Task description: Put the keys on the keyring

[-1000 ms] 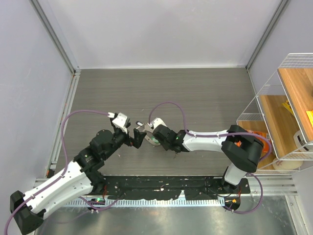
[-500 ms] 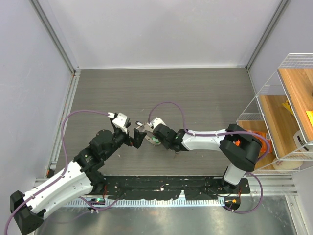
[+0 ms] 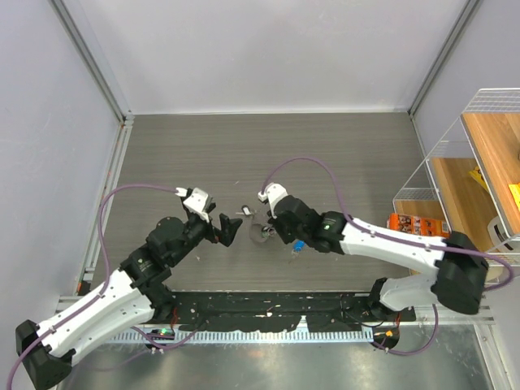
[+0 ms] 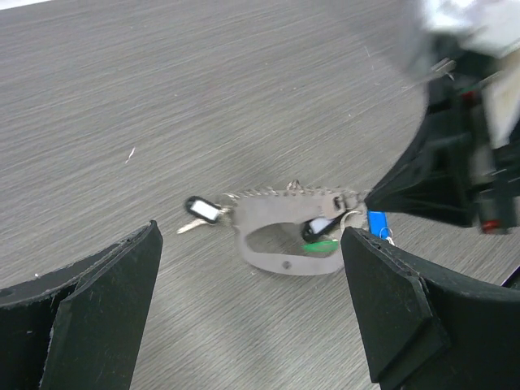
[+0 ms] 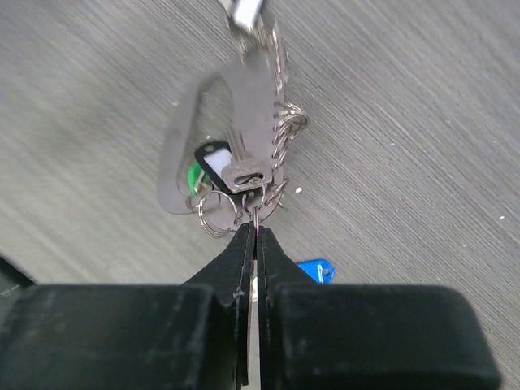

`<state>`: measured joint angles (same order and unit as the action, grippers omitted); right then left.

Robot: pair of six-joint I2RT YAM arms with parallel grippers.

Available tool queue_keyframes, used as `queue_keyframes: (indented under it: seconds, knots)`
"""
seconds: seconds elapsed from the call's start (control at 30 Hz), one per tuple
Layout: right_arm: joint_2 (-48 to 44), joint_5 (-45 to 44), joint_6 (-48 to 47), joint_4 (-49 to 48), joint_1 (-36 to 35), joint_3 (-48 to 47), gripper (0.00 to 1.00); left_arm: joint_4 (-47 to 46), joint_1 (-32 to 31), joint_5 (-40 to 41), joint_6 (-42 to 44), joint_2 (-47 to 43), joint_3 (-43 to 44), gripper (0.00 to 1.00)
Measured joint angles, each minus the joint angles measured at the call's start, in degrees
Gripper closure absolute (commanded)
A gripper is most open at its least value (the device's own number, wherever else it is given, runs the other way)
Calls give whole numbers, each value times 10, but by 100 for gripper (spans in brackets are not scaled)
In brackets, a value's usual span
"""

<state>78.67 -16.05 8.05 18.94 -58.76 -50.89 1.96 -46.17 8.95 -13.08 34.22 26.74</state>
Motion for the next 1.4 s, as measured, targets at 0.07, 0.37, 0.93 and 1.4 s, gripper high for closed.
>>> queue_keyframes:
  seconds: [0.07,0.37,0.93,1.4]
  knots:
    - [-47,20,0,15,-1,0,95,0,0,0,0,-9,-2,1]
    - [-168,99,-11,89,-3,-10,95,-3,0,-13,-1,-42,-14,0]
    - [-263,285,-89,155,-8,-71,95,-120,0,-257,-14,-67,-45,0]
    - [-261,379,-117,170,-10,-107,95,-277,0,-413,-95,-33,-70,0]
